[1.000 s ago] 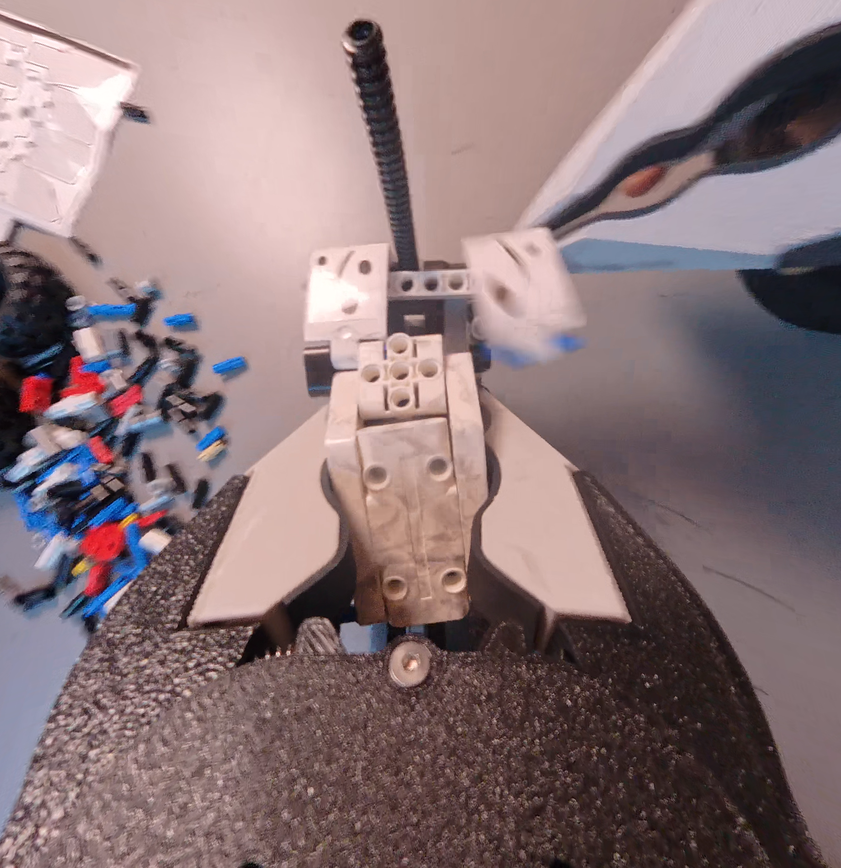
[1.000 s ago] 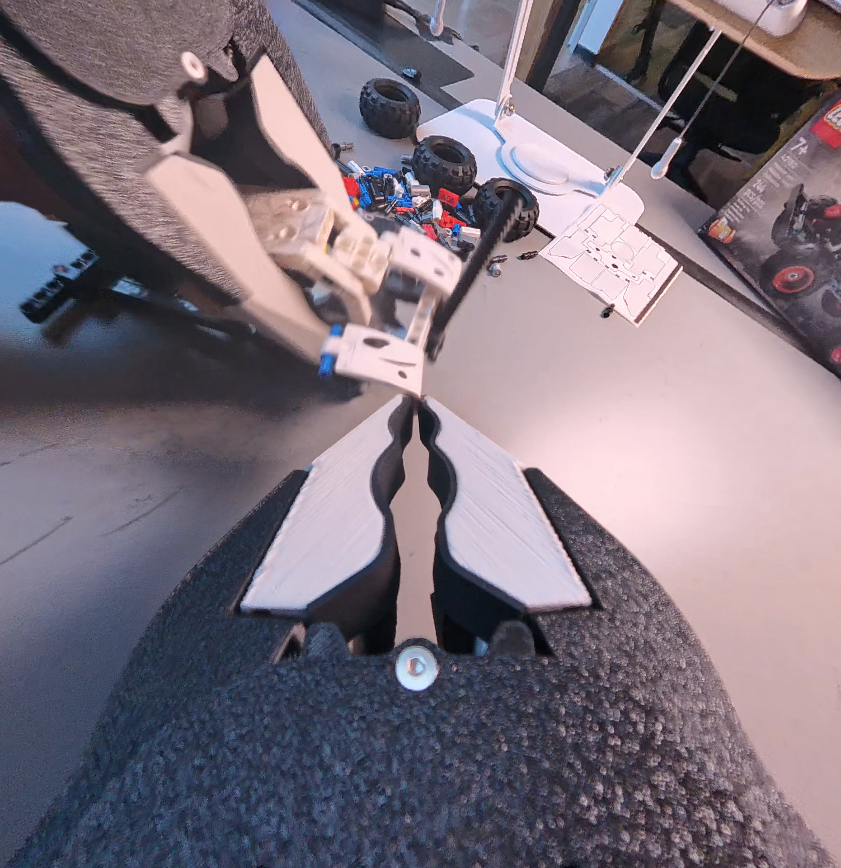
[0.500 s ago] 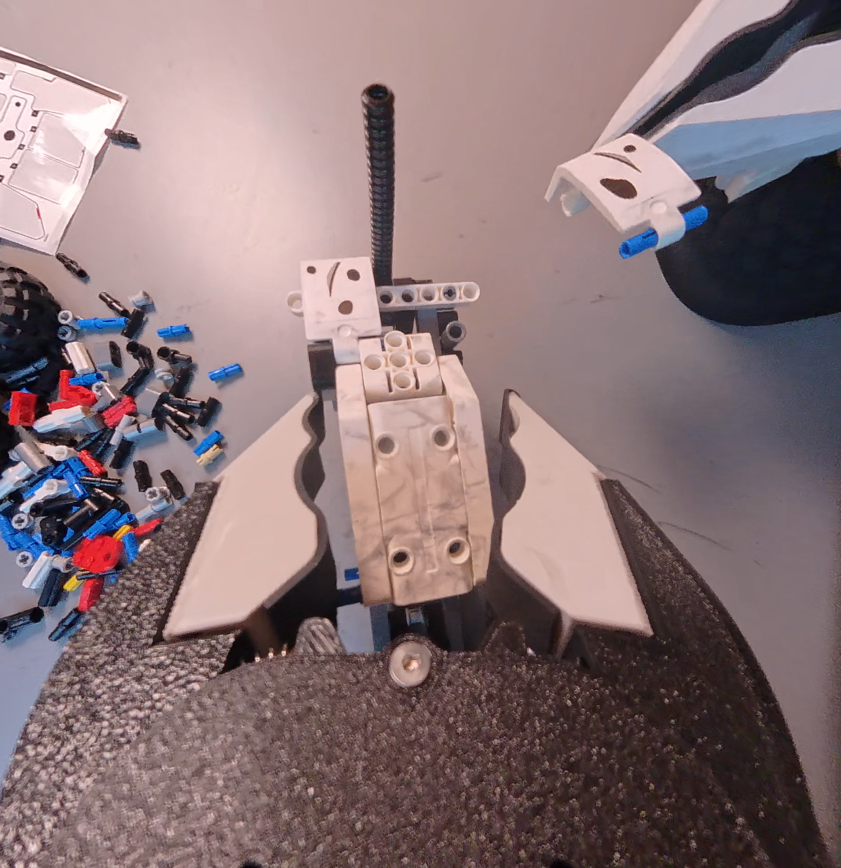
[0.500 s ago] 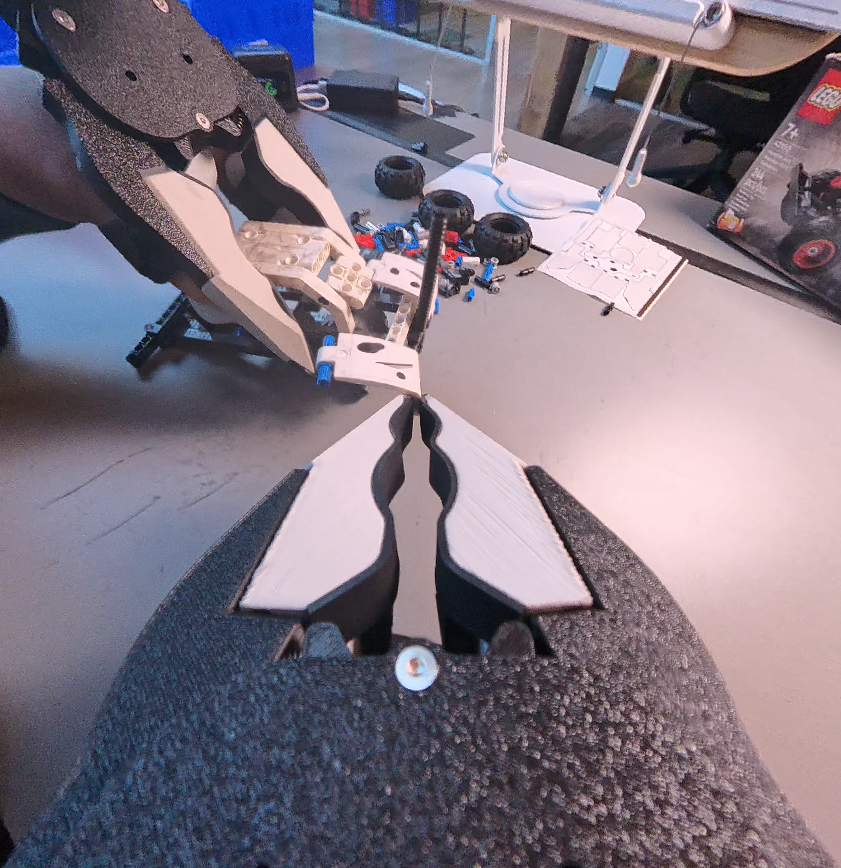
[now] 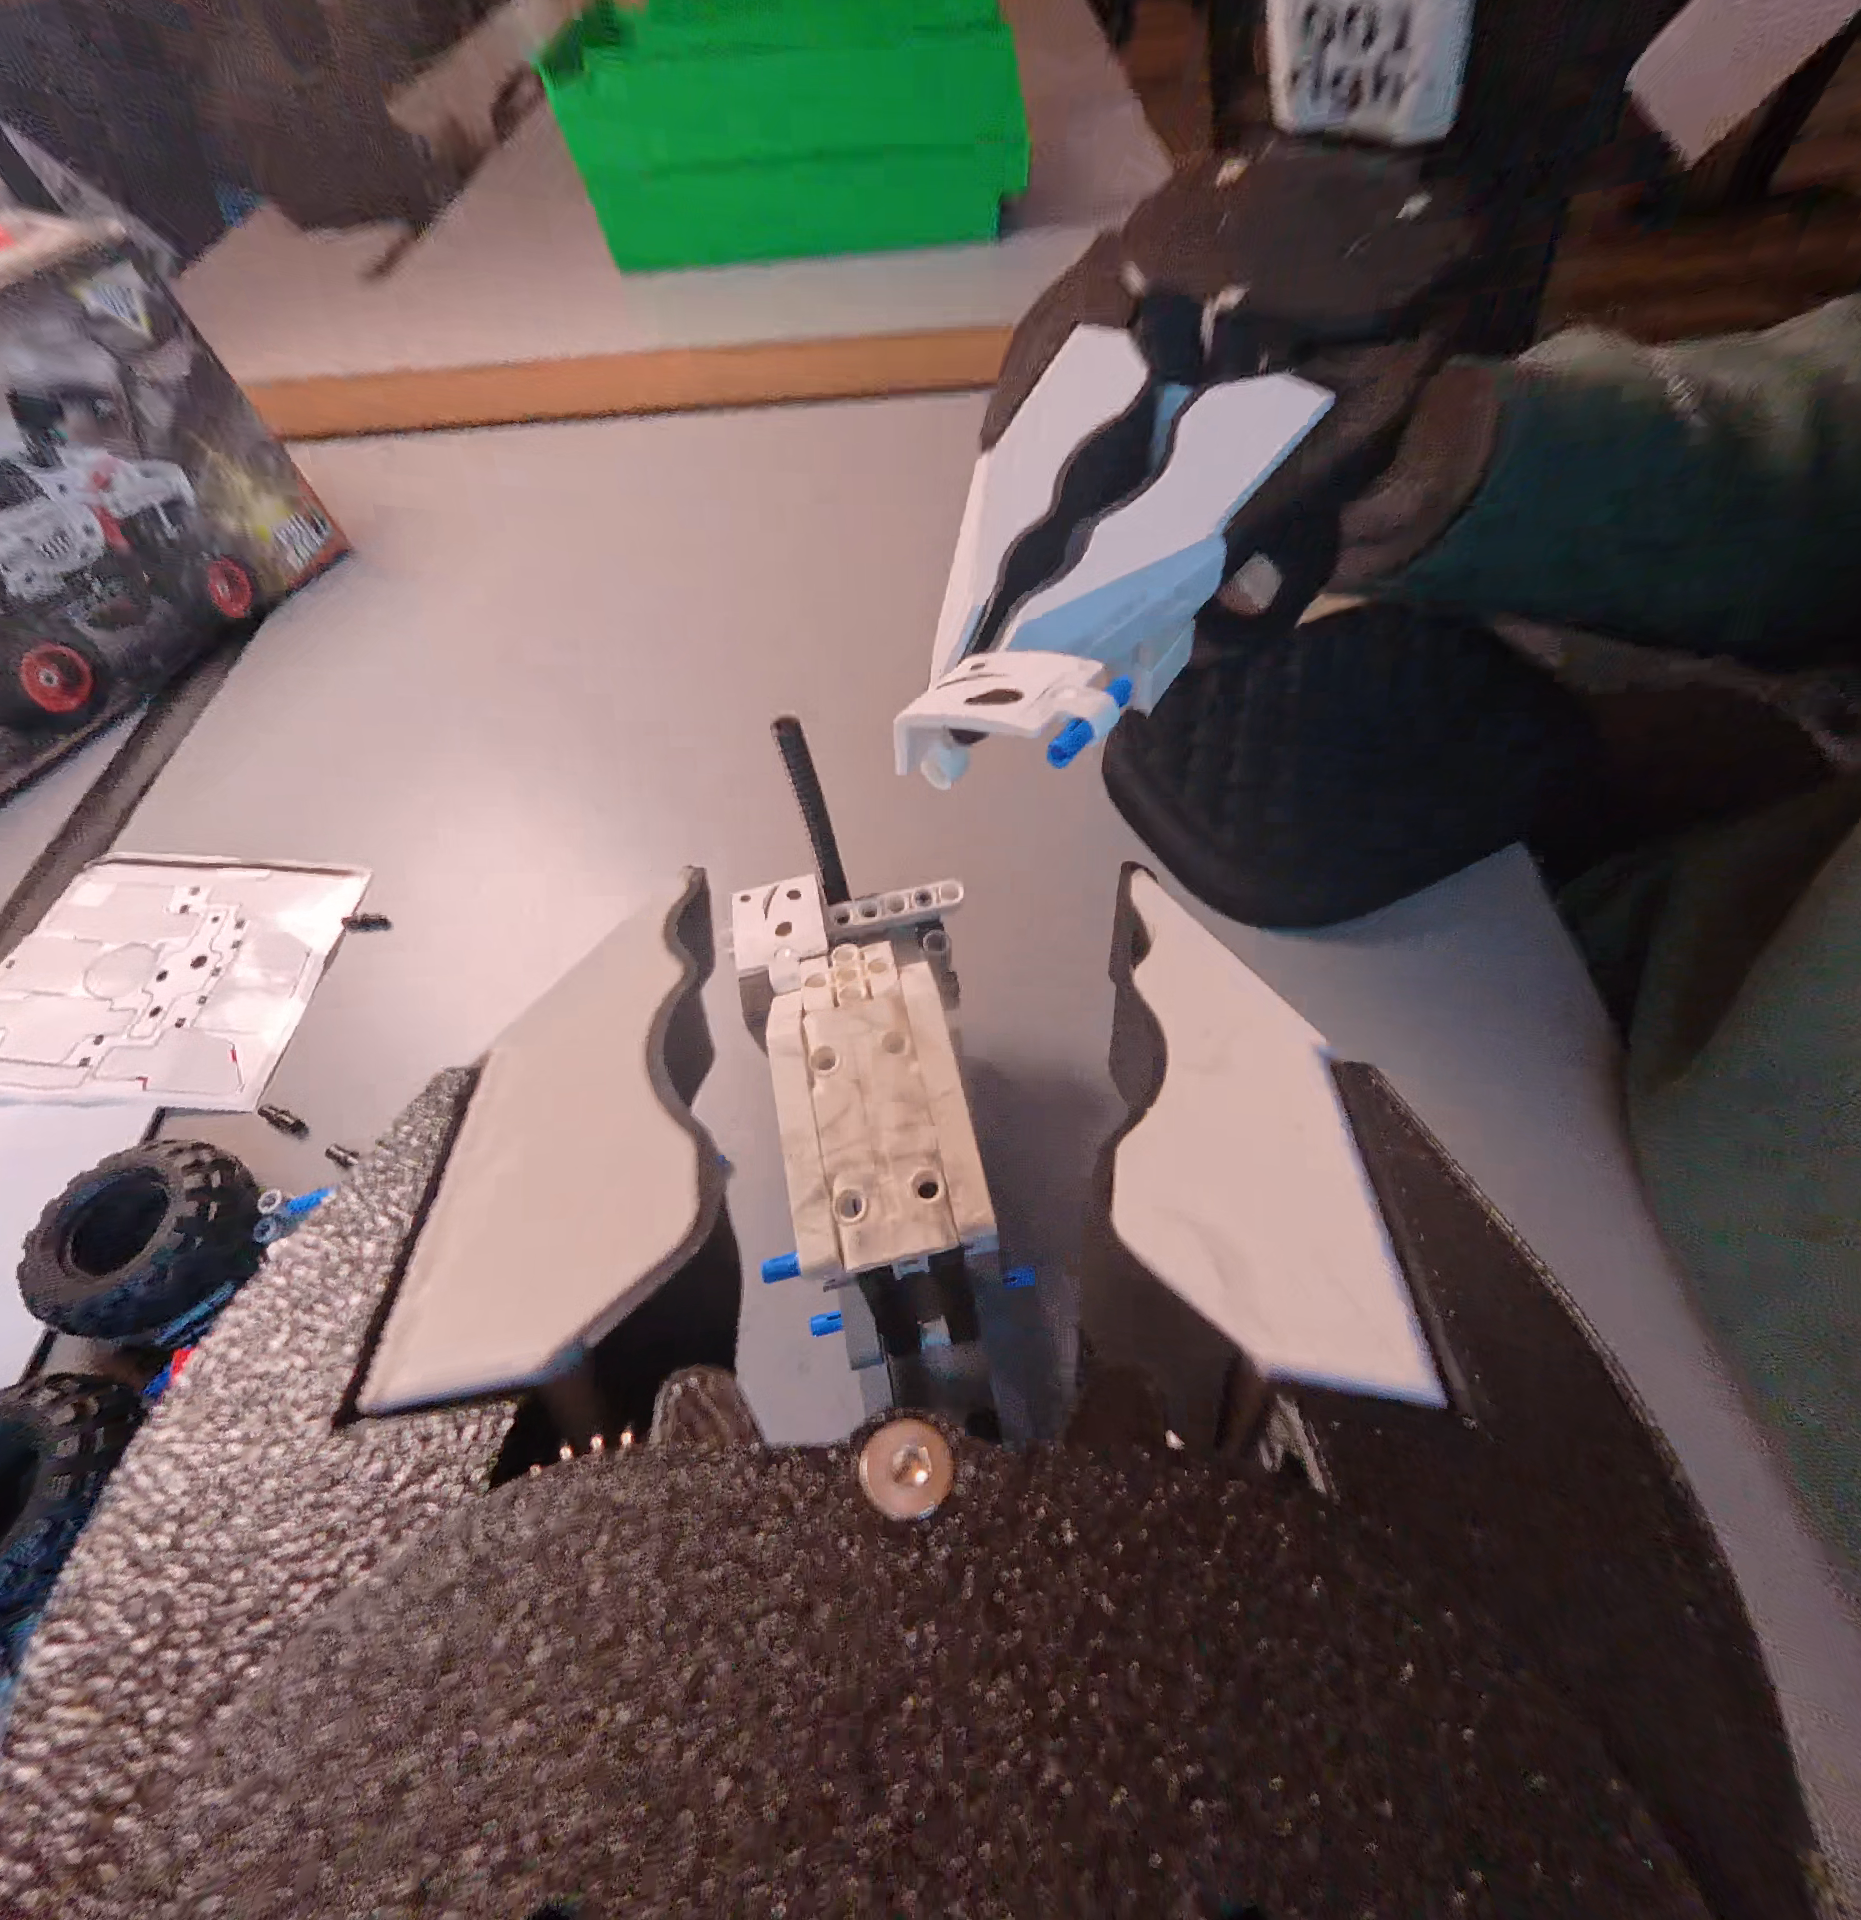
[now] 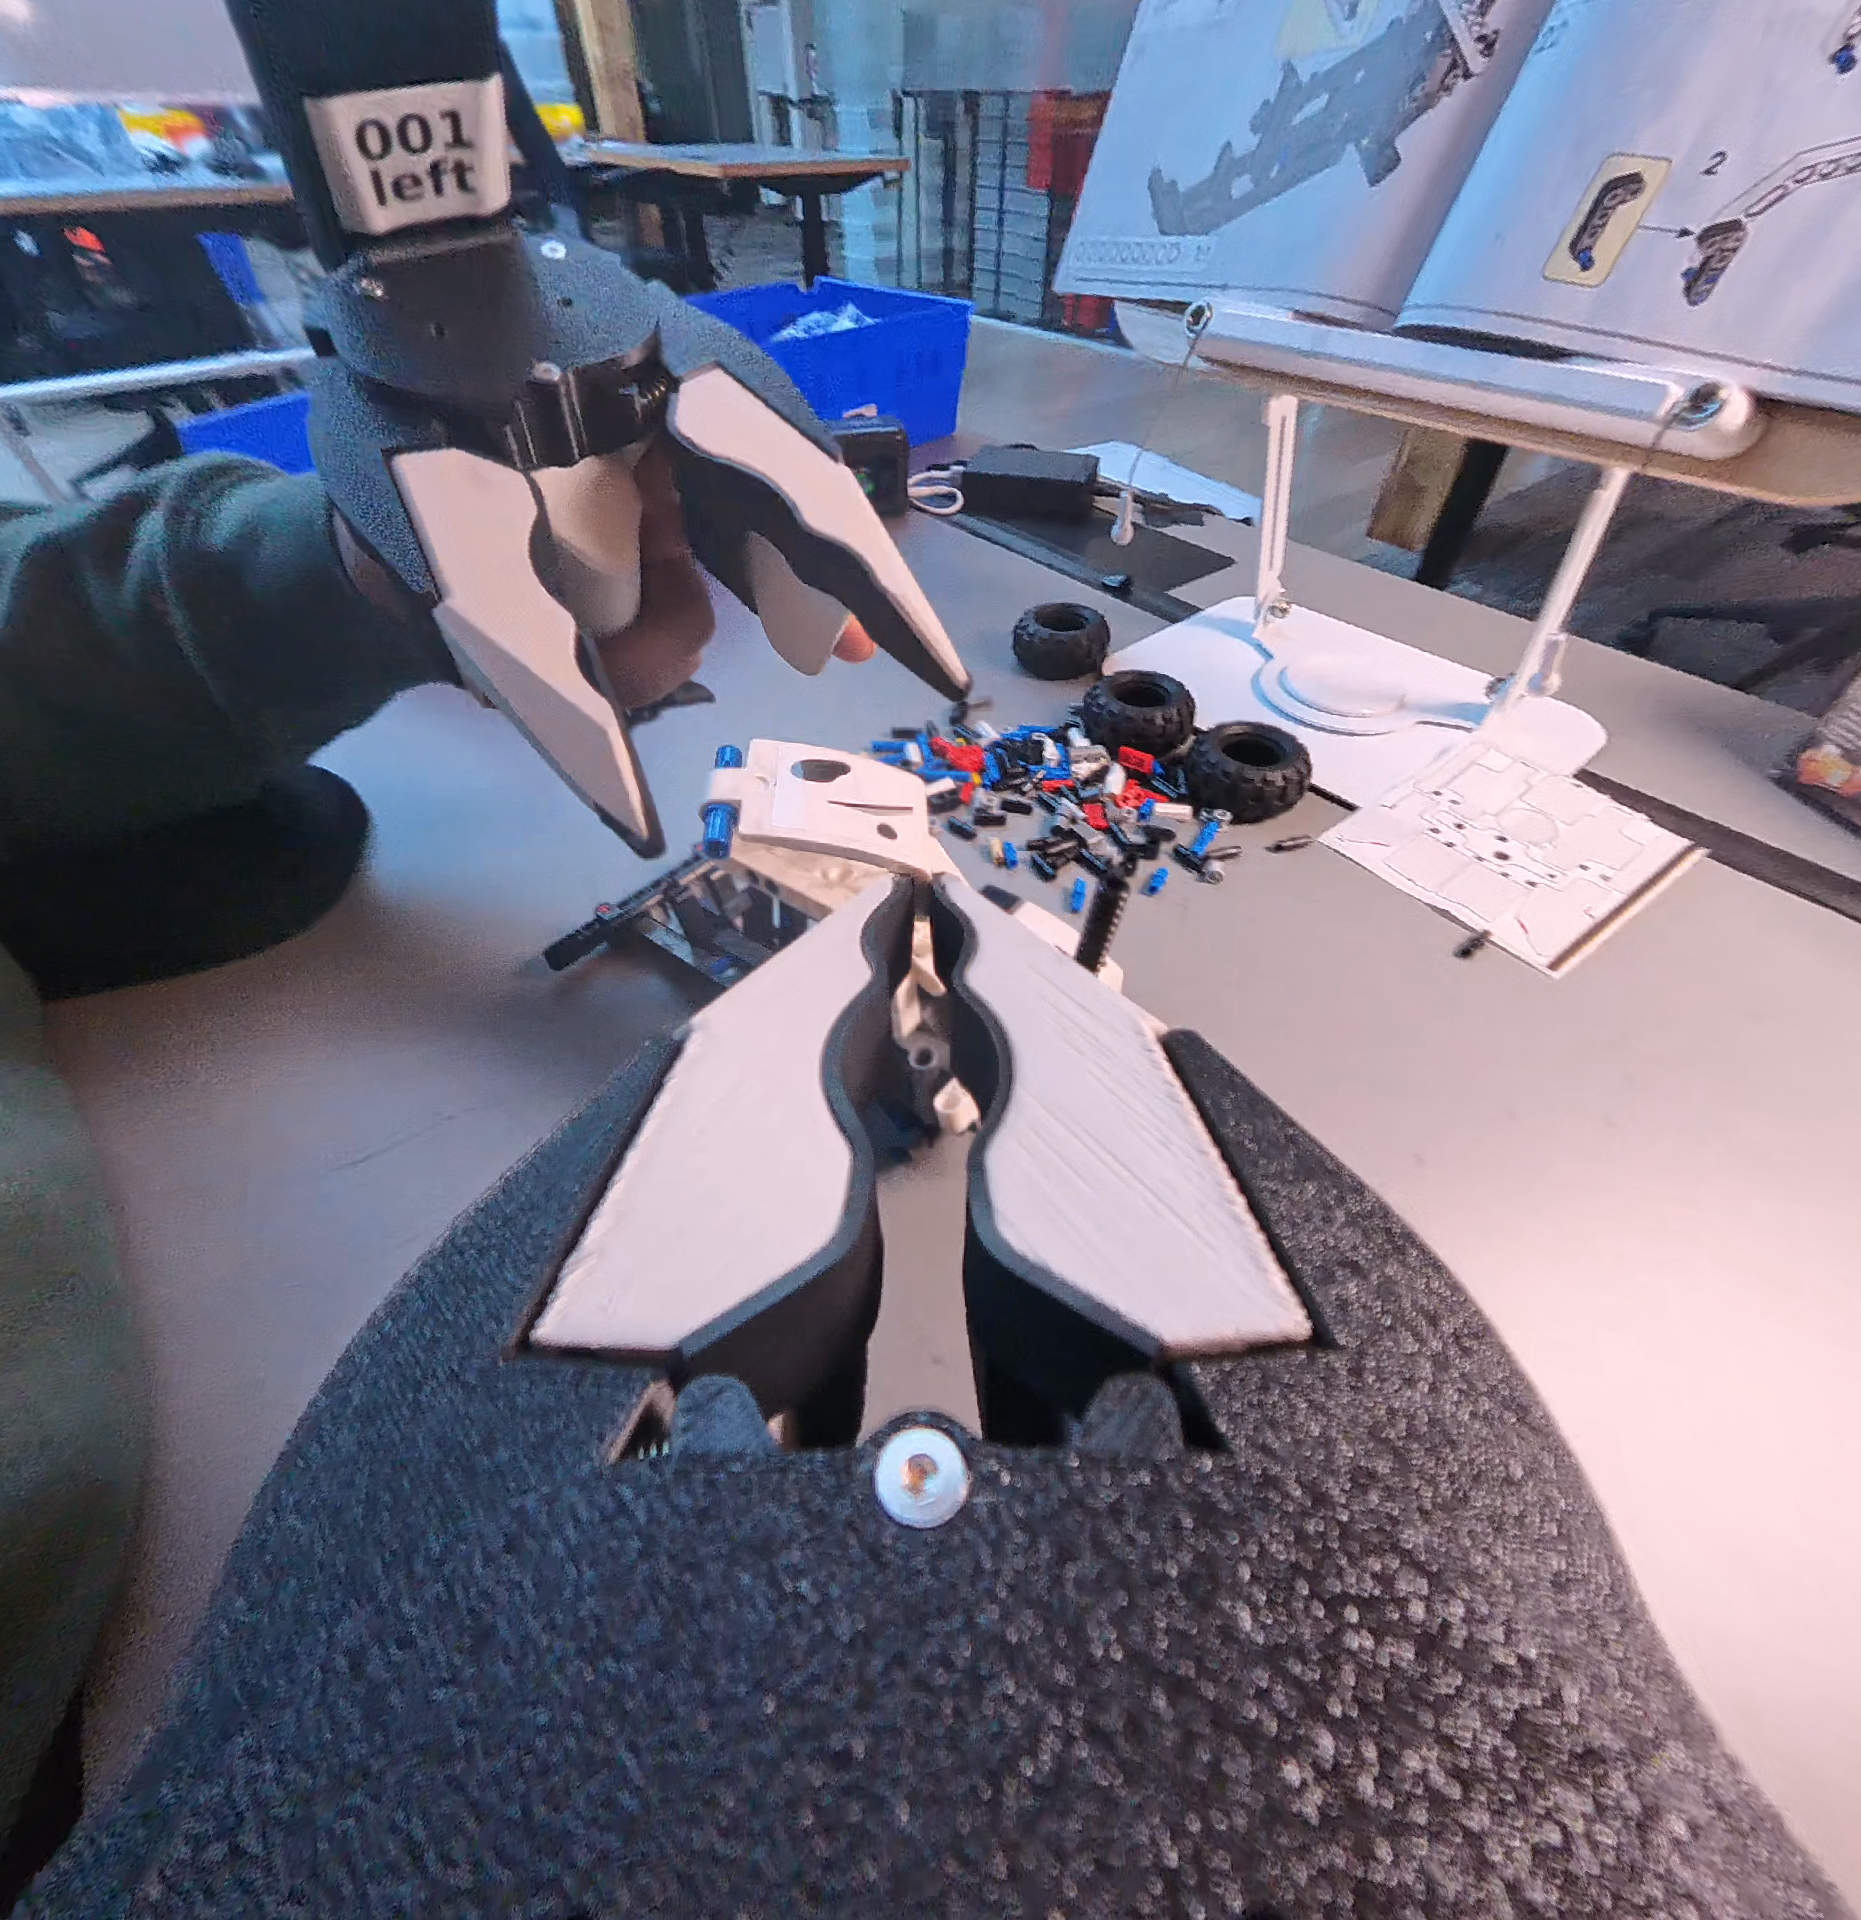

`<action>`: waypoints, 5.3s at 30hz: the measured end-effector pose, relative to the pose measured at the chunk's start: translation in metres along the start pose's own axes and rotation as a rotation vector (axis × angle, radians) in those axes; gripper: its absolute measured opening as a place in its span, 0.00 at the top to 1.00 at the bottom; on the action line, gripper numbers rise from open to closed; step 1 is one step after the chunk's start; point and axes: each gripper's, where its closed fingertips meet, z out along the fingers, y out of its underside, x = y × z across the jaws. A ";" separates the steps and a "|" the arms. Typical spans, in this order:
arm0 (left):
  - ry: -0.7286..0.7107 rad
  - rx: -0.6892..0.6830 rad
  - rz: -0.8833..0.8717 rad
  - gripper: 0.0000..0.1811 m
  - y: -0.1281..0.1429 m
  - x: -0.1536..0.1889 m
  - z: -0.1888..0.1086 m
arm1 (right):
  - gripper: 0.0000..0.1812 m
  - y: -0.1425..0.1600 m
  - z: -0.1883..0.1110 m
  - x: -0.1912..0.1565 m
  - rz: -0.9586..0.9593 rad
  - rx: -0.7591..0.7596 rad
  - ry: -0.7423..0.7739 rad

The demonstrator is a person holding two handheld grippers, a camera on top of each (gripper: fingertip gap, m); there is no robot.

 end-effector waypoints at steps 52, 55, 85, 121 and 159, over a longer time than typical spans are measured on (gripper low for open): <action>0.127 0.398 -0.300 0.99 -0.002 0.012 -0.078 | 0.98 -0.065 0.073 -0.080 -0.284 0.135 -0.599; 0.132 0.459 -0.338 0.99 -0.011 0.008 -0.088 | 0.99 -0.070 0.070 -0.078 -0.250 0.180 -0.606; -0.208 0.553 -0.464 0.99 0.020 -0.061 -0.130 | 0.82 0.036 0.202 0.064 -0.429 -0.330 -0.378; -0.130 0.357 -0.024 0.98 -0.018 0.023 -0.110 | 0.98 -0.083 0.063 -0.101 -1.060 0.324 -0.285; -0.509 -0.079 -0.246 0.76 0.062 -0.011 -0.175 | 0.83 0.033 0.019 -0.010 -0.417 -0.126 -0.138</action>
